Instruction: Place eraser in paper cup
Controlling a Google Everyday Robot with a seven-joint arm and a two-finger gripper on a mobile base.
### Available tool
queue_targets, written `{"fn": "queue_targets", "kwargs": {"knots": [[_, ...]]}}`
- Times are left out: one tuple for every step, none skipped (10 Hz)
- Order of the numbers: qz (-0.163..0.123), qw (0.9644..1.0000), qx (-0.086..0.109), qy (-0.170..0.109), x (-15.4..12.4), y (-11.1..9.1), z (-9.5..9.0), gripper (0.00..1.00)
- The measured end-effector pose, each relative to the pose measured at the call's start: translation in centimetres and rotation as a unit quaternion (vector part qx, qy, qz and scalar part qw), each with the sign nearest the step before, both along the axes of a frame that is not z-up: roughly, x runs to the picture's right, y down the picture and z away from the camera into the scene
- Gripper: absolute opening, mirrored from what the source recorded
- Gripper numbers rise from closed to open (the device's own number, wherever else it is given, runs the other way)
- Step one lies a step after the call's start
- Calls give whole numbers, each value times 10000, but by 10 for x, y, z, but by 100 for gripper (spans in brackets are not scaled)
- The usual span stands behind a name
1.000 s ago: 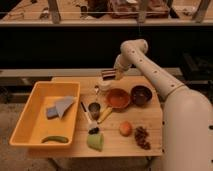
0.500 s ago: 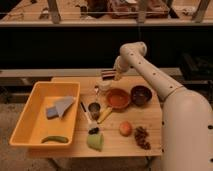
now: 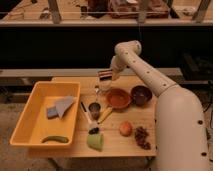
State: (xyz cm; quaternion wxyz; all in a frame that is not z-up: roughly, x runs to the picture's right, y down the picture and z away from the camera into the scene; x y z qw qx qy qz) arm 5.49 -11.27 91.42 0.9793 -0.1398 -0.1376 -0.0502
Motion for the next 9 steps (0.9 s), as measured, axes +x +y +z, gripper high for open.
{"fn": "queue_targets", "kwargs": {"knots": [[-46,10000,-20,-23,-4,1,1,0],[-65,10000,-31,-35,-6,1,2,0],[-115,9999,-70,-66,-9,4,4,0],[-154,9998,-81,-102,-12,5,5,0],[-184,9997,-87,-128,-15,5,6,0],[-207,9996,-95,-141,-17,6,7,0],[-218,9996,-103,-148,-17,6,7,1],[-234,9995,-118,-154,-17,7,8,10],[-250,9995,-126,-151,-17,7,9,19]]}}
